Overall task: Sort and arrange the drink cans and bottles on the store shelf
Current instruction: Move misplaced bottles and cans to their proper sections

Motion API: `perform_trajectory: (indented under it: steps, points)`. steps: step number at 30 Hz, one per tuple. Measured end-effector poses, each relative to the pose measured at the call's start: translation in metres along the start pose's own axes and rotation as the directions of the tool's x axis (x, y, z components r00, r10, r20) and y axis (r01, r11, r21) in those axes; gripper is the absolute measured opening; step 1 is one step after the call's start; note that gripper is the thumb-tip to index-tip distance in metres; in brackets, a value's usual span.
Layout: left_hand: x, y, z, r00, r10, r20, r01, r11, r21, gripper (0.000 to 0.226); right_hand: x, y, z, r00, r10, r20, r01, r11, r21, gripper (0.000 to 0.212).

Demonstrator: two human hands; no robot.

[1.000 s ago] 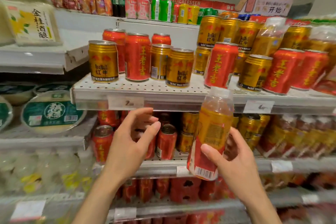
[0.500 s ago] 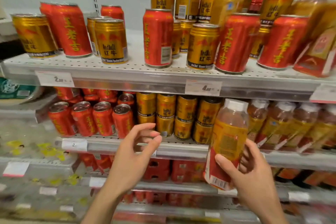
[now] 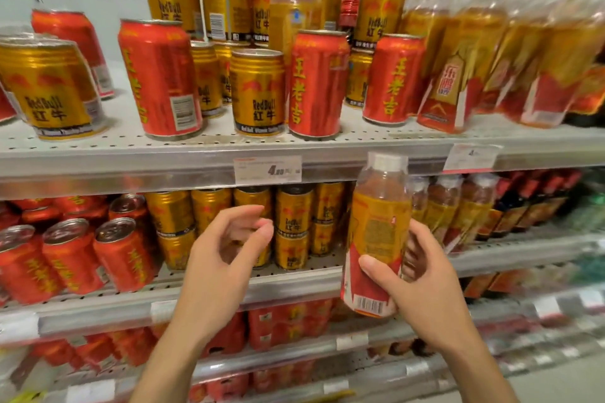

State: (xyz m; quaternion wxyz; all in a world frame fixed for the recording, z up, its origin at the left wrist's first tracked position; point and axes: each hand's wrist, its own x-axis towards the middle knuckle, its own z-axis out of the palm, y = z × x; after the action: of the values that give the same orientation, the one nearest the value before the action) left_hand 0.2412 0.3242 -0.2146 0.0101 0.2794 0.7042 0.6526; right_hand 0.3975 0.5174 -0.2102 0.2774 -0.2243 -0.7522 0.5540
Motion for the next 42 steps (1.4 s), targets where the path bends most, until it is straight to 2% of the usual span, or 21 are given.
perform_trajectory:
  steps: [8, 10, 16, 21, 25, 28, 35, 39, 42]
  points:
    - [0.015, 0.005, 0.041, 0.999, 0.019, 0.038, -0.017, 0.998, -0.066, 0.025, 0.014, 0.002, -0.033, 0.997, -0.042, -0.064, 0.04, 0.999, -0.034, 0.069]
    - [0.016, 0.007, 0.052, 0.999, 0.031, 0.027, -0.029, 0.998, -0.055, 0.019, 0.019, 0.005, -0.043, 0.998, -0.05, -0.048, 0.048, 0.998, -0.03, 0.069]
    - [0.012, 0.022, 0.1, 0.997, 0.051, -0.051, -0.052, 0.998, -0.028, 0.02, 0.042, 0.017, -0.093, 0.994, -0.104, 0.029, 0.104, 0.995, -0.005, 0.071]
    - [0.006, 0.045, 0.173, 0.99, 0.066, -0.127, -0.069, 0.997, -0.019, 0.022, 0.067, 0.03, -0.16, 0.985, -0.134, 0.108, 0.136, 0.991, -0.011, 0.072]
    - [0.004, 0.067, 0.23, 0.99, 0.067, -0.121, -0.067, 0.998, 0.004, 0.022, 0.084, 0.04, -0.215, 0.979, -0.141, 0.149, 0.145, 0.989, -0.015, 0.069]
    - [0.005, 0.088, 0.261, 0.992, 0.092, -0.09, -0.092, 0.996, 0.004, 0.026, 0.095, 0.041, -0.245, 0.968, -0.161, 0.191, 0.167, 0.986, -0.019, 0.067]
    - [0.035, 0.139, 0.298, 0.979, 0.154, 0.134, -0.173, 0.974, 0.144, 0.054, 0.12, 0.015, -0.27, 0.906, -0.266, 0.328, 0.289, 0.957, -0.024, 0.066]
    - [0.051, 0.163, 0.292, 0.97, 0.143, 0.198, -0.157, 0.986, 0.057, 0.053, 0.133, -0.006, -0.264, 0.843, -0.334, 0.422, 0.359, 0.933, 0.021, 0.062]
    - [0.058, 0.175, 0.28, 0.957, 0.174, 0.233, -0.196, 0.978, 0.075, 0.047, 0.14, -0.018, -0.257, 0.787, -0.37, 0.493, 0.414, 0.91, 0.022, 0.062]
